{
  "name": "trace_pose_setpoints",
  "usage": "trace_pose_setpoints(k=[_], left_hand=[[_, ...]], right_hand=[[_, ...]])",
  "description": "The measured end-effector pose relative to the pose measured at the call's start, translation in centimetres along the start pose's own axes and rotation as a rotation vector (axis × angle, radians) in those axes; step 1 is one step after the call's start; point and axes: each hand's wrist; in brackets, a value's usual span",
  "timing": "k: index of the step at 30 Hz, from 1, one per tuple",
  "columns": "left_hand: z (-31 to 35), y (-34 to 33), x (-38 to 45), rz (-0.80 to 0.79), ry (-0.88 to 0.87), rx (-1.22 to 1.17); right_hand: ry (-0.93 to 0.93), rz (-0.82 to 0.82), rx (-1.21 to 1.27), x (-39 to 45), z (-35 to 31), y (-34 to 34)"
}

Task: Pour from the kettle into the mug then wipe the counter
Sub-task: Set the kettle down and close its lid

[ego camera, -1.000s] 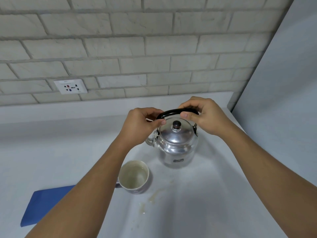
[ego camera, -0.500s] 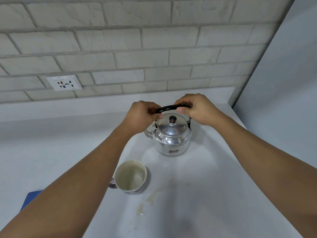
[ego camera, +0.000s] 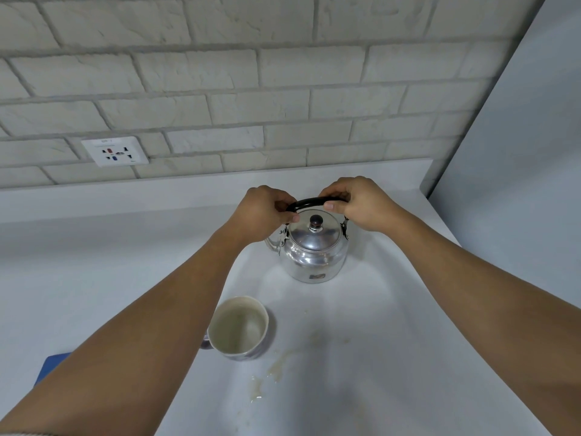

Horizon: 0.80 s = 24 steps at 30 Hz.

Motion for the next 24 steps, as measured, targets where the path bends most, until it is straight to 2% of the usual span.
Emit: trace_pose_setpoints(k=[14,19,24], left_hand=[[-0.4,-0.5,-0.7,-0.007,-0.020,0.021],[-0.6,0.7,-3.9,0.036,-0.068,-0.017],[-2.7,2.8,-9.6,0.069,-0.091,-0.074]], right_hand=[[-0.047,0.014,-0.001,0.1,-0.2,-0.2],[0.022,0.051,-0.026,-0.3,-3.1,-0.5],[0.075,0.018,0.093,-1.4,-8.2,-3.5]])
Point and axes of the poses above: each hand's wrist, its own x-axis towards the middle knuckle, its own y-axis out of the back of the hand, z = x × y, and after that the axes turned 14 degrees about -z, right-handed
